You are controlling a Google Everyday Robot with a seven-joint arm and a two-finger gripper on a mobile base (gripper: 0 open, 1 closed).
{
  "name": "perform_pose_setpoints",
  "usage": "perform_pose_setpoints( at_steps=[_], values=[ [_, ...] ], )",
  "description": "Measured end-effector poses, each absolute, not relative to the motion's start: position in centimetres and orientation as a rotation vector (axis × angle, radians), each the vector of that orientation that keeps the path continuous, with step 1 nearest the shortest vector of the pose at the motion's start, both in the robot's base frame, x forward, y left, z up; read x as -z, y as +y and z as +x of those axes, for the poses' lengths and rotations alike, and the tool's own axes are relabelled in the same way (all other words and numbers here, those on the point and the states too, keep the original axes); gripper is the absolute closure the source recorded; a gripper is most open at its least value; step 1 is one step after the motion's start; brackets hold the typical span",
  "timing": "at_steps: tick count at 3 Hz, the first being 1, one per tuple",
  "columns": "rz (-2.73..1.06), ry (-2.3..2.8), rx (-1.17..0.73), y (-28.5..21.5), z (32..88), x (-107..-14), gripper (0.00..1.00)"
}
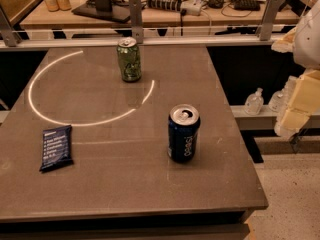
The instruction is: Move green can near rxbar blueberry
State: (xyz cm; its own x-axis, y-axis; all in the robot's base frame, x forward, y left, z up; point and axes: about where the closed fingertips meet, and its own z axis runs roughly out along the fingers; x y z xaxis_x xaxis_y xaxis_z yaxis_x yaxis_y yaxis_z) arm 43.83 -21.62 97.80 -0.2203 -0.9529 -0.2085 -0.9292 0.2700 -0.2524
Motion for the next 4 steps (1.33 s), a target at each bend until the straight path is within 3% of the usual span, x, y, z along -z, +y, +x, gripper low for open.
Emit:
perform_pose_setpoints(
  at_steps=[2,4],
  values=[
    [-1.628,2.174,0.009,-19.9,45.0,-97.9,0.00],
    [-1.267,1.926,-0.357,-13.8,51.8,-98.1,0.00]
  ],
)
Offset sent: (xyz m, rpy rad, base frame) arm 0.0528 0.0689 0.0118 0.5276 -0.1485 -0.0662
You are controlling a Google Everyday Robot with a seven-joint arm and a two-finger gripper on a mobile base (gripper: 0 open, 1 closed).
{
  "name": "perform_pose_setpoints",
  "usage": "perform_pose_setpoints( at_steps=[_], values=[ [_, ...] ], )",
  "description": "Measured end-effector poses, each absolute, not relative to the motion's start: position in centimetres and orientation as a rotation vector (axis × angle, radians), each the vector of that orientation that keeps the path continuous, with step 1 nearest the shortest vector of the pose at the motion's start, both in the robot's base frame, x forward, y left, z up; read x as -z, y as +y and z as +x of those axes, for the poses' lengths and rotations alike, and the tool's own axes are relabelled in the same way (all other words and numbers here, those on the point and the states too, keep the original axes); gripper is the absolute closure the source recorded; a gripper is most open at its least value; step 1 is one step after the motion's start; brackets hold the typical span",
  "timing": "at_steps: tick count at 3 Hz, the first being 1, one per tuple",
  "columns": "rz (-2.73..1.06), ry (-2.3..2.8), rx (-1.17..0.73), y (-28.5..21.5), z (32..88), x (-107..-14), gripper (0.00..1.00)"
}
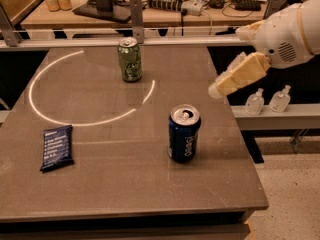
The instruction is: Move green can near rxbar blueberry
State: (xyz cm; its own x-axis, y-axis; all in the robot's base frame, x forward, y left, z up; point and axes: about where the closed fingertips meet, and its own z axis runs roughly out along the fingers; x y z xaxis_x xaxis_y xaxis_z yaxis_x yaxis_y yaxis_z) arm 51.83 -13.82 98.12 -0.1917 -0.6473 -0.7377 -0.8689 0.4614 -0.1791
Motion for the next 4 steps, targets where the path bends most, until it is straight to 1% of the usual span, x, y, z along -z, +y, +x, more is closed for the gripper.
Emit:
perform_pose_setpoints(
  at_steps=[1,2,3,4],
  values=[
    [-1.190,1.866,-0.408,-12.3,52.9,-99.9,0.00],
    [-1.191,1.867,-0.408,-12.3,52.9,-99.9,0.00],
    [-1.149,1.845,-0.414,-11.4,55.2,-99.2,0.00],
    [-1.066,1.813,-0.459,-9.9,59.4,-97.3,0.00]
  ],
)
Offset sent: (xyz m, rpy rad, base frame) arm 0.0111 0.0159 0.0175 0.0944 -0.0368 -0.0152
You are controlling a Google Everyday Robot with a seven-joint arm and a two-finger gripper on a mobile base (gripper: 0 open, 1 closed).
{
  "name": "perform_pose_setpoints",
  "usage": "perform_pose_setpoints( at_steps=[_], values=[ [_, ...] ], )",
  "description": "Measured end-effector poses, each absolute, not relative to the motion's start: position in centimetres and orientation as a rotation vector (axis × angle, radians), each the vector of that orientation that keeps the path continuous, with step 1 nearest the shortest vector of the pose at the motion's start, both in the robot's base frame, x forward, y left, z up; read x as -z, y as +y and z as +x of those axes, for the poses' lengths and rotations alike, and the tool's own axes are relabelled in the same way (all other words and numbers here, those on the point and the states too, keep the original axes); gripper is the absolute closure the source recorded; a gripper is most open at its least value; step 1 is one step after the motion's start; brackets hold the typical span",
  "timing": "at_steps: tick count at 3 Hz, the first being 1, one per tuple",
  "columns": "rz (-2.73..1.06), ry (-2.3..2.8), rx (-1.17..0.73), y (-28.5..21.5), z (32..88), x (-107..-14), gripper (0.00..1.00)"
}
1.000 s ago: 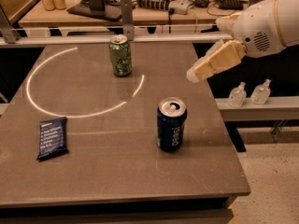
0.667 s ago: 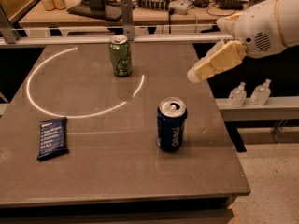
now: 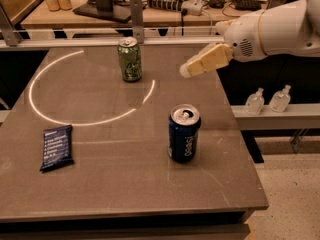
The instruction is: Move green can near rxbar blueberry
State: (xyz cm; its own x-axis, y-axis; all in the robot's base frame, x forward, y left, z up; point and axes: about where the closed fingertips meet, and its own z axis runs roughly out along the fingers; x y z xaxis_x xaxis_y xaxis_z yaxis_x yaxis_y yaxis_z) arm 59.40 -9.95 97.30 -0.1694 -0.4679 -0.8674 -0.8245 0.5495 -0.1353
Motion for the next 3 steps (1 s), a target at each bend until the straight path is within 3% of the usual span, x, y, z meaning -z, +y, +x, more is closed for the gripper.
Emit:
perform_pose_setpoints(
  at_steps=[3],
  values=[
    [-1.104,1.704,-0.641,-1.6,67.9,-91.1,0.00]
  ],
)
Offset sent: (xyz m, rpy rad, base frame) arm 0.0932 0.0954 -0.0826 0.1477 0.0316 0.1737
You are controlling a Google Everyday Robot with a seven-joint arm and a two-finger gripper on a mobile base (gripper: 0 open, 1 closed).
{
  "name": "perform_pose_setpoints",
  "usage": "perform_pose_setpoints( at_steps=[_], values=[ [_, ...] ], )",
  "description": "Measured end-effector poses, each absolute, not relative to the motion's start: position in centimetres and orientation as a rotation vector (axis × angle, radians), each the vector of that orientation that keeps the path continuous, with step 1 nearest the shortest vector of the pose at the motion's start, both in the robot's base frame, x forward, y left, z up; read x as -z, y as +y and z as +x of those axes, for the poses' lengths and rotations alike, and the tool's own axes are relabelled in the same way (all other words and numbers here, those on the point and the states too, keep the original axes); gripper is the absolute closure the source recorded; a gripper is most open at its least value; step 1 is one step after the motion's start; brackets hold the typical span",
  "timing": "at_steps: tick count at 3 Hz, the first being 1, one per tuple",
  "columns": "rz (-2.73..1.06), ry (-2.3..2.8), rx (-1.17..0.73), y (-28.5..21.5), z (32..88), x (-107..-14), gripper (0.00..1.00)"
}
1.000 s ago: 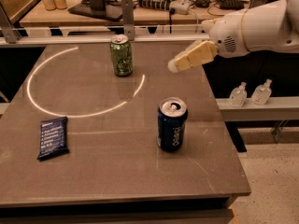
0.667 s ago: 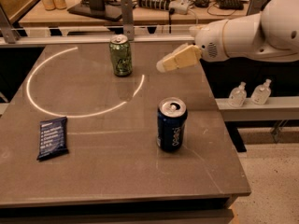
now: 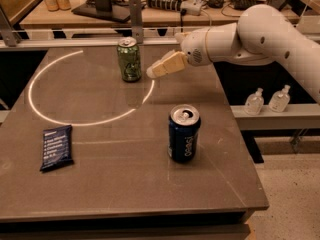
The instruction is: Move green can near rxbar blueberry
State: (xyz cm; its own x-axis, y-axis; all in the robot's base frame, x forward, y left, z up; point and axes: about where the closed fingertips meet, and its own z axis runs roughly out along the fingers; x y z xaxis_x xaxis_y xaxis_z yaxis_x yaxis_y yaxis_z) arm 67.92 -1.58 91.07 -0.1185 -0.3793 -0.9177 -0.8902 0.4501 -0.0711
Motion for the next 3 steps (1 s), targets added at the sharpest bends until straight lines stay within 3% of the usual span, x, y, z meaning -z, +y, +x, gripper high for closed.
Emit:
perform_pose_setpoints(
  at_steps=[2,3],
  values=[
    [-1.197,1.664,-0.707,4.1,71.2,-89.1,0.00],
    [-1.240,1.648,-0.746,6.4,71.6,-88.0,0.18]
  ],
)
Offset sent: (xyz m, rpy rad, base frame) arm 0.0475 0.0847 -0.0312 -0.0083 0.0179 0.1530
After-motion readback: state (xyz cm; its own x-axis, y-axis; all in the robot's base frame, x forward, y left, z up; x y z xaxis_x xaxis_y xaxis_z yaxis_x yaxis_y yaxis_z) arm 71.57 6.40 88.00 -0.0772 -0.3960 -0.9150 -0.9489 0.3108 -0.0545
